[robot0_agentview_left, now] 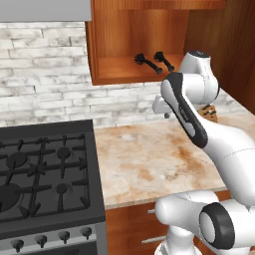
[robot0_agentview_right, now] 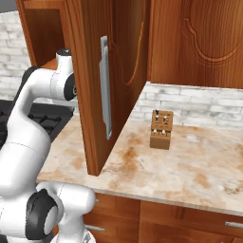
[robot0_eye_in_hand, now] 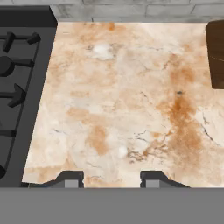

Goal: Locate and retrieve the dish brush and dish brush from the cabinet. Place them next to the sink.

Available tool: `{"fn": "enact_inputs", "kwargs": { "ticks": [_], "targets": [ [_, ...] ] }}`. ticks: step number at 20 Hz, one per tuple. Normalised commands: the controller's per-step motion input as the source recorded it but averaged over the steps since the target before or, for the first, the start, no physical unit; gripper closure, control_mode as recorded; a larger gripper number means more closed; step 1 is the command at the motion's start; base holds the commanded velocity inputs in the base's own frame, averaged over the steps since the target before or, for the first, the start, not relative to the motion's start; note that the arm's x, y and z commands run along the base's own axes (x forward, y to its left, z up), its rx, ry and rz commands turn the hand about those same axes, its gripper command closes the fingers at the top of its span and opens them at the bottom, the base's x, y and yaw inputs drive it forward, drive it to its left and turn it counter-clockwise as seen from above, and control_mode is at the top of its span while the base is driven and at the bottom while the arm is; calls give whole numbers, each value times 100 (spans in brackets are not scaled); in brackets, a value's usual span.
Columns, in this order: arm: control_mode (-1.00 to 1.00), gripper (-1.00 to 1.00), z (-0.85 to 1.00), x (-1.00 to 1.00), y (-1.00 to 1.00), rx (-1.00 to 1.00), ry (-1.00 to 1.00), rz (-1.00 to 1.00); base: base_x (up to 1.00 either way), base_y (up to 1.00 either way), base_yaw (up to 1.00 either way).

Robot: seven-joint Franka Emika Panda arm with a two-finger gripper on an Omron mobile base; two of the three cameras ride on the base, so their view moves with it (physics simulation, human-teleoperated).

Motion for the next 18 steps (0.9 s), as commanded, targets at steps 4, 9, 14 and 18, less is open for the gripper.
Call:
{"fn": "enact_inputs", "kwargs": {
  "ticks": [4,9,14,18],
  "targets": [
    [-100,-100,4,-20,0,1,-9,1,0,0,0],
    [-100,-100,19,-26,-1,5,-23,0,0,0,0],
    [-100,-100,28,-16,2,3,-24,-3,0,0,0],
    [-100,-100,34,-5,13,-10,-20,-5,0,0,0]
  ]
}}
